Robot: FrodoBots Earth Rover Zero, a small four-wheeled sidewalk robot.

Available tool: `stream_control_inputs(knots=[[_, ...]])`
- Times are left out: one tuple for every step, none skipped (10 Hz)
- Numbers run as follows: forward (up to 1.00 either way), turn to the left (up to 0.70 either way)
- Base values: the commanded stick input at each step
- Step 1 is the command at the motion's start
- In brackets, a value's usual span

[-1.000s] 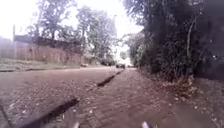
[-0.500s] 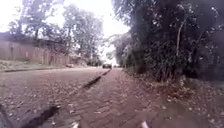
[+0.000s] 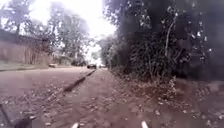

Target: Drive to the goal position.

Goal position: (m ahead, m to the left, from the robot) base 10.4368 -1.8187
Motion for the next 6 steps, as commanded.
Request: stream_control_inputs(knots=[[0.50, 0.00], [0.50, 0.00], [0.50, 0.00], [0.50, 0.02], [0.50, 0.03], [0.50, 0.16]])
